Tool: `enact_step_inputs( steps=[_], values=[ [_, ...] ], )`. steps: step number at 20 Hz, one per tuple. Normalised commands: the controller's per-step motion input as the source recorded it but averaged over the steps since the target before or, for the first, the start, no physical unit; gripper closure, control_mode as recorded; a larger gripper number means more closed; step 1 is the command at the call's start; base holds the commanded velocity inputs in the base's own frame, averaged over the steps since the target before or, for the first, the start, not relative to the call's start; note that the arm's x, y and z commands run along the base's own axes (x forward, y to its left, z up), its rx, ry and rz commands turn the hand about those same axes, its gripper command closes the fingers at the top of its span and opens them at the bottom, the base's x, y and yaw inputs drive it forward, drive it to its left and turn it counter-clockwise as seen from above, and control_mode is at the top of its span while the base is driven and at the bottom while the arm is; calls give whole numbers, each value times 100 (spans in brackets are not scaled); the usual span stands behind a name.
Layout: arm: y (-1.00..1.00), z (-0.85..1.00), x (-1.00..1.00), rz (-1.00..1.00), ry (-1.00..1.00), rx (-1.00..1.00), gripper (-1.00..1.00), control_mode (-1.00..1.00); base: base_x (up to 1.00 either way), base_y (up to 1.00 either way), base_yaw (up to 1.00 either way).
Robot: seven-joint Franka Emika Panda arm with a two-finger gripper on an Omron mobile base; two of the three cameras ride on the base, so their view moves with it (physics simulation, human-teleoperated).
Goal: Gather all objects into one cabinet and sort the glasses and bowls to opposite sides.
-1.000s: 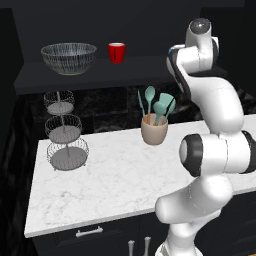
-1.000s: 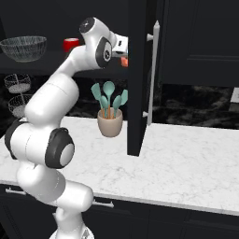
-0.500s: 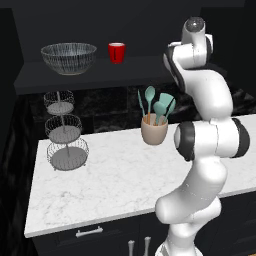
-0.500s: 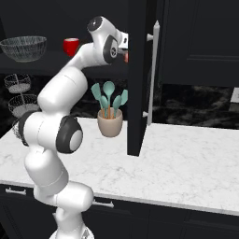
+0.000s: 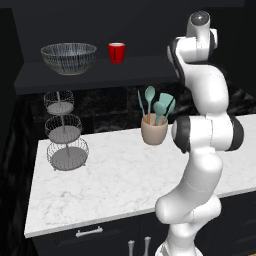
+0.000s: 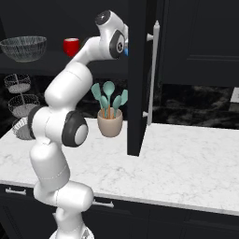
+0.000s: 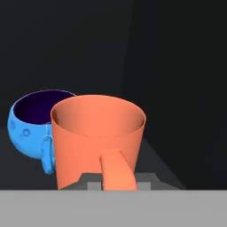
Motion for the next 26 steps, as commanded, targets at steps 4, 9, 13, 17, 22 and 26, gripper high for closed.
enact_step_inputs(
  steps=[4, 9, 13, 17, 22, 26],
  values=[
    [-1, -22, 0, 0, 0, -1, 100, -100, 0, 0, 0],
    [0, -32, 0, 0, 0, -3, 100, -100, 0, 0, 0],
    [0, -32, 0, 0, -1, -2, 100, -100, 0, 0, 0],
    [0, -34, 0, 0, -8, 0, 100, -100, 0, 0, 0],
    [0, -24, -6, 0, -9, 0, 100, -100, 0, 0, 0],
    [2, -11, -5, 0, -1, 0, 100, -100, 0, 0, 0]
  ],
)
